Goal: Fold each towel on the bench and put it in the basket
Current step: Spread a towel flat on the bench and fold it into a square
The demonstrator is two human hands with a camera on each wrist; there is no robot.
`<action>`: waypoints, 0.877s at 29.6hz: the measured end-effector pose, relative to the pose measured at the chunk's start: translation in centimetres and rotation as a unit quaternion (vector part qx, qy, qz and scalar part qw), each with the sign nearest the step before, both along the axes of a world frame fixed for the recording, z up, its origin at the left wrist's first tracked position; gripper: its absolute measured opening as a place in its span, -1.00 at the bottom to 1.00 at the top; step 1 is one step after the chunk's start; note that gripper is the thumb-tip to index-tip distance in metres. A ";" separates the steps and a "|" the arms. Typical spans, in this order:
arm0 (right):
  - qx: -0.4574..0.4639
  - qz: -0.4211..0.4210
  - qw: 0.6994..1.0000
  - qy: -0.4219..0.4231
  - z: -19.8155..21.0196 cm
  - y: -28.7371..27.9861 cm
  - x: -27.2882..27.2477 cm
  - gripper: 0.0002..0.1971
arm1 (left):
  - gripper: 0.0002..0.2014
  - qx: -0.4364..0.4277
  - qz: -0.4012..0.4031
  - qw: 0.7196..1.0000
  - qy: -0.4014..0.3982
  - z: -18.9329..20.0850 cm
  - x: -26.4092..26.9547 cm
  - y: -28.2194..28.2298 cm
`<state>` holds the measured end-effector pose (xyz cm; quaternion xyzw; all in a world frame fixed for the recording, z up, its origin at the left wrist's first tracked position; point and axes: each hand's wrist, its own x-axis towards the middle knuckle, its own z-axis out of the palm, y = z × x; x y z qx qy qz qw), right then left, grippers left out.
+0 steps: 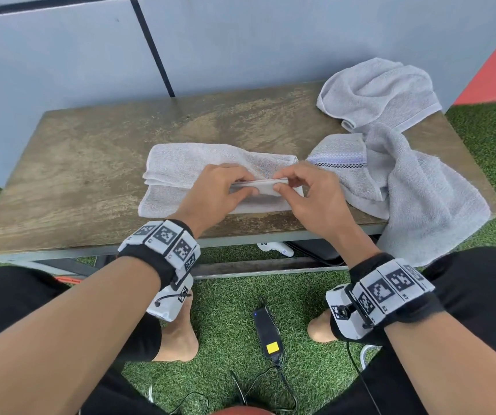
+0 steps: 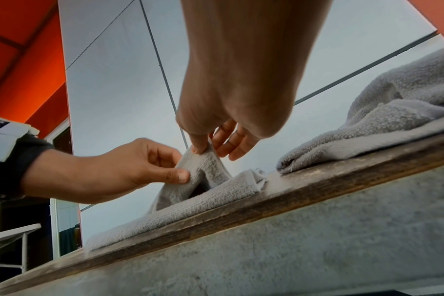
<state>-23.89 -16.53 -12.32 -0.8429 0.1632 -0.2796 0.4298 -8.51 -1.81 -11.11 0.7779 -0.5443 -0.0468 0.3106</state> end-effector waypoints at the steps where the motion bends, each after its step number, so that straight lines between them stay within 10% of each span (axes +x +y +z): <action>1: 0.007 -0.010 1.000 -0.002 0.2 -0.2 -0.1 -0.89 | -0.91 0.007 0.011 1.000 0.007 0.0 0.5 0.5; 10: 0.021 -0.063 0.997 -0.036 1.1 -1.2 -1.0 -0.89 | -0.85 0.053 0.114 0.992 -0.012 1.3 5.9 6.4; 26: 0.036 -0.129 0.990 0.041 2.9 -1.9 0.4 -0.91 | -0.89 0.133 0.014 0.990 -0.034 2.7 5.8 10.2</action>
